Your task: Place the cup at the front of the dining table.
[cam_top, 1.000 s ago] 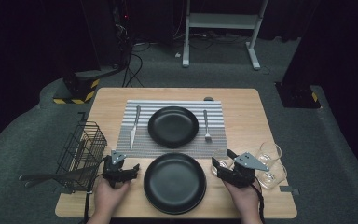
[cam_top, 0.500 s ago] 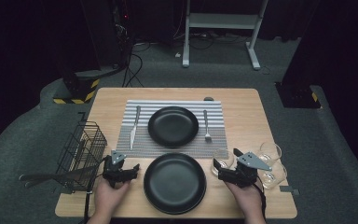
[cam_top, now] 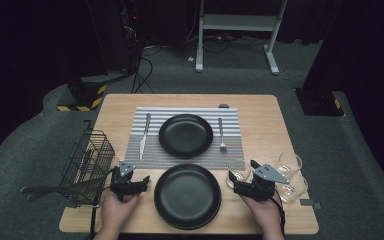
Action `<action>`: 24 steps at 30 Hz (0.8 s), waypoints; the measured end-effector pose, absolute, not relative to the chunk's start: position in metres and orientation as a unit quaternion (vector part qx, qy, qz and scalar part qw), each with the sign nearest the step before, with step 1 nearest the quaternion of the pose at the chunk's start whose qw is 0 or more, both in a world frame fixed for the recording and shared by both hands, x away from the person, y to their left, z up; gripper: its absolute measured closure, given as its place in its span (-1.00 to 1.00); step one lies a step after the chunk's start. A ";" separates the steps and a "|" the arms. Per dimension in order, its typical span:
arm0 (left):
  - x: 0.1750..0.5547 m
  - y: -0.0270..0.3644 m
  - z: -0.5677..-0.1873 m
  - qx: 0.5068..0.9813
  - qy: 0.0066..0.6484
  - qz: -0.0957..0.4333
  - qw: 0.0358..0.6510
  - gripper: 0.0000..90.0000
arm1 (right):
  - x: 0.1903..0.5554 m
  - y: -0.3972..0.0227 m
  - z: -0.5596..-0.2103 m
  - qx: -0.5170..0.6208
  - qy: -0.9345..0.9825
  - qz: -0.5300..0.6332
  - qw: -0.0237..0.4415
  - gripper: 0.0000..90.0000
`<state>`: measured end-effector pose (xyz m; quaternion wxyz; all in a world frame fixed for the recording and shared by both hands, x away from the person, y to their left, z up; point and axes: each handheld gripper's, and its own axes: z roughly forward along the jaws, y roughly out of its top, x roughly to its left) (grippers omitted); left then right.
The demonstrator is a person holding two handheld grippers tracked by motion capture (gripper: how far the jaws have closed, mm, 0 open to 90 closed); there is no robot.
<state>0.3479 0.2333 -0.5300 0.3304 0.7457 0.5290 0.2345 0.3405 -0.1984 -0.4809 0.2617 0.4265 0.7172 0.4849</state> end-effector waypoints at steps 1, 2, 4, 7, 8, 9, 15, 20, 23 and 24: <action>0.348 0.233 -0.530 0.745 0.529 0.235 0.330 -0.60 | 0.341 -0.198 -0.482 0.428 0.718 0.483 0.261 -0.79; 0.348 0.233 -0.530 0.745 0.529 0.235 0.330 -0.60 | 0.341 -0.198 -0.482 0.430 0.718 0.482 0.259 -0.79; 0.348 0.233 -0.530 0.745 0.529 0.235 0.330 -0.60 | 0.341 -0.198 -0.484 0.433 0.717 0.481 0.258 -0.79; 0.348 0.233 -0.530 0.746 0.529 0.235 0.330 -0.60 | 0.342 -0.197 -0.486 0.433 0.719 0.479 0.258 -0.79; 0.348 0.233 -0.530 0.746 0.529 0.235 0.330 -0.60 | 0.342 -0.197 -0.487 0.433 0.719 0.479 0.258 -0.79; 0.348 0.233 -0.530 0.746 0.529 0.235 0.330 -0.60 | 0.342 -0.197 -0.487 0.433 0.719 0.479 0.258 -0.79; 0.348 0.233 -0.530 0.746 0.529 0.235 0.330 -0.60 | 0.344 -0.194 -0.492 0.435 0.721 0.473 0.258 -0.79; 0.348 0.233 -0.530 0.746 0.529 0.235 0.330 -0.59 | 0.345 -0.193 -0.496 0.434 0.725 0.468 0.258 -0.79; 0.348 0.233 -0.530 0.746 0.529 0.235 0.330 -0.59 | 0.345 -0.193 -0.497 0.436 0.727 0.464 0.258 -0.78; 0.348 0.233 -0.530 0.745 0.529 0.235 0.331 -0.59 | 0.346 -0.193 -0.498 0.437 0.727 0.463 0.256 -0.78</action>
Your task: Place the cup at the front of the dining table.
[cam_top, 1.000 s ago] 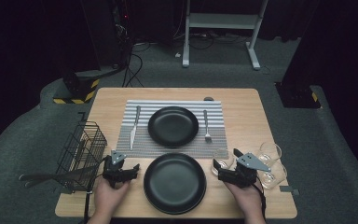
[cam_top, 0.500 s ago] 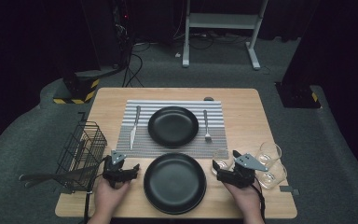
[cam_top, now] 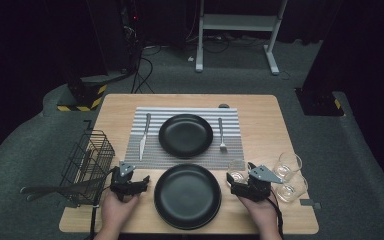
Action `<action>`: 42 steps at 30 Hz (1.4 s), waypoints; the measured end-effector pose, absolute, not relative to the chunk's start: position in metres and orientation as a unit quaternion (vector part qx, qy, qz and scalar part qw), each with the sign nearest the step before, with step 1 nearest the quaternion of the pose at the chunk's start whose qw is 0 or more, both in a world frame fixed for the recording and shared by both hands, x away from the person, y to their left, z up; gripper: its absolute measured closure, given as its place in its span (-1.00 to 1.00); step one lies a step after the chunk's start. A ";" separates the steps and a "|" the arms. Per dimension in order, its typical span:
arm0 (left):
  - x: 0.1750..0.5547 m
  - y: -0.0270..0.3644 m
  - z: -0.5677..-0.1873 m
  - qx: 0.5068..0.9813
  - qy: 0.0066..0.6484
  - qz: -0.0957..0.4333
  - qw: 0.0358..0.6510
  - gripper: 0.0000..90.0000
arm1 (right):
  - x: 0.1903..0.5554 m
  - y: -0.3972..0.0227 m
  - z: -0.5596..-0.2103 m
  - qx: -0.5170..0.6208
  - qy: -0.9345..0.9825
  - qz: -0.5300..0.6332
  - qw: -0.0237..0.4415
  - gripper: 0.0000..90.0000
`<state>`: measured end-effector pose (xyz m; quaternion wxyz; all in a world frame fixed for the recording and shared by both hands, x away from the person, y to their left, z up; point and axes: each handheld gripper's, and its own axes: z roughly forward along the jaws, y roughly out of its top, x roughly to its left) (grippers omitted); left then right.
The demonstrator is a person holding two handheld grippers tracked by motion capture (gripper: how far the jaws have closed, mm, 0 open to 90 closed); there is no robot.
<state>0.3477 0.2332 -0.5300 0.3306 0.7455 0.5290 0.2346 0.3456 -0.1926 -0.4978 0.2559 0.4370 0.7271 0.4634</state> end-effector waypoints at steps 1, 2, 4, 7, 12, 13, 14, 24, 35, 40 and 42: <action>0.348 0.233 -0.530 0.746 0.529 0.235 0.331 -0.59 | 0.346 -0.193 -0.498 0.436 0.727 0.463 0.257 -0.78; 0.348 0.233 -0.530 0.746 0.529 0.235 0.331 -0.59 | 0.346 -0.192 -0.498 0.437 0.727 0.463 0.258 -0.77; 0.348 0.233 -0.530 0.746 0.529 0.235 0.331 -0.59 | 0.346 -0.192 -0.499 0.438 0.727 0.461 0.258 -0.77; 0.348 0.233 -0.530 0.746 0.529 0.235 0.331 -0.59 | 0.346 -0.192 -0.501 0.438 0.729 0.458 0.259 -0.75; 0.348 0.233 -0.530 0.746 0.529 0.235 0.331 -0.59 | 0.347 -0.192 -0.502 0.438 0.729 0.456 0.263 -0.71; 0.348 0.233 -0.530 0.746 0.529 0.235 0.331 -0.59 | 0.347 -0.191 -0.502 0.439 0.728 0.455 0.266 -0.70; 0.348 0.233 -0.530 0.746 0.529 0.234 0.331 -0.59 | 0.347 -0.191 -0.502 0.438 0.728 0.455 0.266 -0.70; 0.348 0.233 -0.530 0.746 0.529 0.234 0.331 -0.59 | 0.348 -0.190 -0.505 0.434 0.727 0.455 0.276 -0.68; 0.348 0.233 -0.530 0.746 0.529 0.234 0.331 -0.59 | 0.347 -0.187 -0.508 0.431 0.721 0.460 0.288 -0.60; 0.348 0.233 -0.530 0.746 0.528 0.234 0.331 -0.59 | 0.347 -0.188 -0.510 0.429 0.718 0.467 0.288 -0.59; 0.348 0.233 -0.530 0.746 0.528 0.234 0.331 -0.59 | 0.347 -0.189 -0.510 0.427 0.717 0.470 0.288 -0.59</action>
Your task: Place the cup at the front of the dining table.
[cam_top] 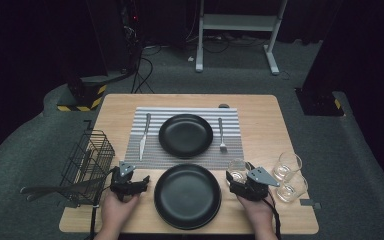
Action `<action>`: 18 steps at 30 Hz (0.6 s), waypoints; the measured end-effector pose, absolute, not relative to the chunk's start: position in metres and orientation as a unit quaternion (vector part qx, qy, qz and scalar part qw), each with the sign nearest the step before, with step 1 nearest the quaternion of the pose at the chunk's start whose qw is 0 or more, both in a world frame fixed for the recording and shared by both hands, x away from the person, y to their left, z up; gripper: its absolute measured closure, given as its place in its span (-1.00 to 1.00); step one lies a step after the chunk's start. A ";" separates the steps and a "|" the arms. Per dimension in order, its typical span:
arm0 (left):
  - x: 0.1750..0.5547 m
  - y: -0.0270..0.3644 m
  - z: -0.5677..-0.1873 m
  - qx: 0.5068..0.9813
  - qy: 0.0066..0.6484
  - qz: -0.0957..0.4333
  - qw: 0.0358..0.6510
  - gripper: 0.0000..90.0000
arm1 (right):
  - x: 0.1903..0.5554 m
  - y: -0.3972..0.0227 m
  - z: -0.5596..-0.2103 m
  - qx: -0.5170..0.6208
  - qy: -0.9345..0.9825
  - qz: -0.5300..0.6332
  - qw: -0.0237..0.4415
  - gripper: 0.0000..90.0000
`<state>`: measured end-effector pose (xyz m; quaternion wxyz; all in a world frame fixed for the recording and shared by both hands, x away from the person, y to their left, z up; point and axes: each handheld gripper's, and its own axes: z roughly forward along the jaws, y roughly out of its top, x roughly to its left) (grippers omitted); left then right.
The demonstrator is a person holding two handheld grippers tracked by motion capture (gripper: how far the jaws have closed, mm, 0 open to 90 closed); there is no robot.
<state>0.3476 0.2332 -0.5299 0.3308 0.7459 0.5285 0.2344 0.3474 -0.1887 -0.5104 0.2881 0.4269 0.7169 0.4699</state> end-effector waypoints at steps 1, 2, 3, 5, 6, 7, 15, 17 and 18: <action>0.348 0.233 -0.530 0.746 0.528 0.234 0.331 -0.59 | 0.347 -0.189 -0.511 0.427 0.716 0.471 0.288 -0.59; 0.348 0.233 -0.530 0.746 0.529 0.234 0.331 -0.59 | 0.347 -0.189 -0.511 0.427 0.716 0.471 0.289 -0.59; 0.348 0.233 -0.530 0.746 0.529 0.234 0.331 -0.59 | 0.347 -0.189 -0.511 0.428 0.715 0.471 0.290 -0.59; 0.348 0.233 -0.530 0.746 0.528 0.234 0.331 -0.59 | 0.348 -0.189 -0.511 0.429 0.714 0.471 0.290 -0.58; 0.348 0.233 -0.530 0.746 0.529 0.234 0.331 -0.59 | 0.348 -0.189 -0.511 0.429 0.714 0.470 0.290 -0.58; 0.348 0.233 -0.530 0.746 0.528 0.234 0.331 -0.59 | 0.348 -0.189 -0.511 0.429 0.715 0.470 0.290 -0.58; 0.348 0.233 -0.530 0.746 0.528 0.234 0.331 -0.59 | 0.348 -0.189 -0.510 0.431 0.716 0.467 0.289 -0.58; 0.348 0.233 -0.530 0.746 0.528 0.234 0.331 -0.59 | 0.348 -0.189 -0.510 0.432 0.716 0.467 0.289 -0.58; 0.348 0.233 -0.530 0.746 0.528 0.234 0.331 -0.59 | 0.348 -0.189 -0.510 0.431 0.716 0.467 0.289 -0.58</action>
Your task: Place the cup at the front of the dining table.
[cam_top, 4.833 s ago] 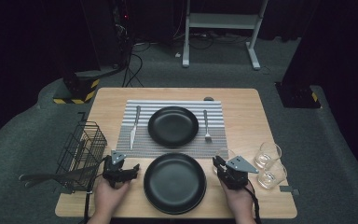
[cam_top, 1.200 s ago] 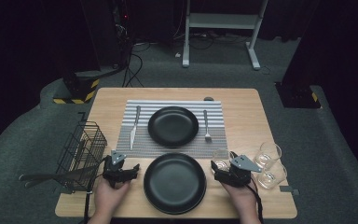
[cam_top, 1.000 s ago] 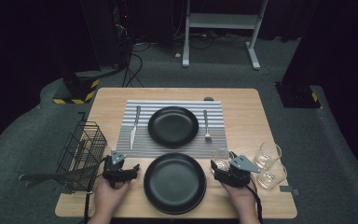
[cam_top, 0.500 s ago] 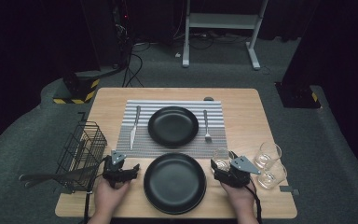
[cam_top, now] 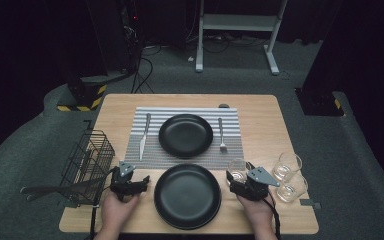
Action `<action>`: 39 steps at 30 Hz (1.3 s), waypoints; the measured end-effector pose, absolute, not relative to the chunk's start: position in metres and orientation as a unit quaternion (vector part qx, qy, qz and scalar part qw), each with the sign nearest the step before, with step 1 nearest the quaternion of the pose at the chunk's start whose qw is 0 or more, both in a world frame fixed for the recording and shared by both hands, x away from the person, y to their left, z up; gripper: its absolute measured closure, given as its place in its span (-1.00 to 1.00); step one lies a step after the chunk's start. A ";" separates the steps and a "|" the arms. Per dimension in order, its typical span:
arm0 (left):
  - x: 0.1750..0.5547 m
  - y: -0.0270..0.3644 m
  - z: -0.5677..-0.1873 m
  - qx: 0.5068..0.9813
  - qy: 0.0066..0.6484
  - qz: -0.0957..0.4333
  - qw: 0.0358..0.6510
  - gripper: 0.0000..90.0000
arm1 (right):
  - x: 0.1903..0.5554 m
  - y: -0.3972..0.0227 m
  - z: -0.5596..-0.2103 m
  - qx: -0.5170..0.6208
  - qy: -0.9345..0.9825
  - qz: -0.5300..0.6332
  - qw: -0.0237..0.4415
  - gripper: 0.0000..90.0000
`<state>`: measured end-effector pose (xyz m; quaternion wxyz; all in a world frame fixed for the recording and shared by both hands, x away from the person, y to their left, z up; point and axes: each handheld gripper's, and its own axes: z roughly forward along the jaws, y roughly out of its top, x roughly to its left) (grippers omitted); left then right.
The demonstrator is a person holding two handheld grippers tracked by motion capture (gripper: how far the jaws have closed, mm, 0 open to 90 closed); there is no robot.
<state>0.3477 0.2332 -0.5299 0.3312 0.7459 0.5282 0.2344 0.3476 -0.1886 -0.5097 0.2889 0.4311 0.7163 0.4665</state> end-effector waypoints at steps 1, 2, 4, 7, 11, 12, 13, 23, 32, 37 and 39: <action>0.348 0.233 -0.530 0.746 0.528 0.234 0.331 -0.58 | 0.348 -0.189 -0.510 0.431 0.716 0.466 0.288 -0.58; 0.348 0.233 -0.530 0.746 0.528 0.234 0.331 -0.58 | 0.348 -0.189 -0.509 0.432 0.716 0.467 0.288 -0.58; 0.348 0.233 -0.530 0.746 0.528 0.234 0.331 -0.58 | 0.348 -0.189 -0.509 0.431 0.716 0.467 0.287 -0.58; 0.348 0.233 -0.530 0.746 0.528 0.234 0.331 -0.58 | 0.348 -0.189 -0.508 0.429 0.716 0.470 0.286 -0.58; 0.348 0.233 -0.530 0.746 0.528 0.234 0.331 -0.58 | 0.347 -0.190 -0.505 0.428 0.712 0.476 0.288 -0.58; 0.348 0.233 -0.530 0.746 0.528 0.234 0.332 -0.58 | 0.347 -0.190 -0.505 0.427 0.712 0.476 0.289 -0.58; 0.348 0.233 -0.530 0.747 0.527 0.234 0.331 -0.58 | 0.347 -0.190 -0.504 0.427 0.712 0.477 0.288 -0.58; 0.347 0.233 -0.530 0.747 0.526 0.233 0.333 -0.58 | 0.342 -0.190 -0.496 0.421 0.707 0.487 0.293 -0.58; 0.348 0.233 -0.530 0.747 0.526 0.233 0.334 -0.58 | 0.341 -0.185 -0.482 0.410 0.708 0.493 0.296 -0.58; 0.348 0.233 -0.530 0.747 0.526 0.233 0.334 -0.58 | 0.343 -0.185 -0.475 0.408 0.706 0.499 0.293 -0.58; 0.348 0.233 -0.530 0.747 0.525 0.233 0.334 -0.58 | 0.343 -0.183 -0.471 0.406 0.706 0.500 0.296 -0.58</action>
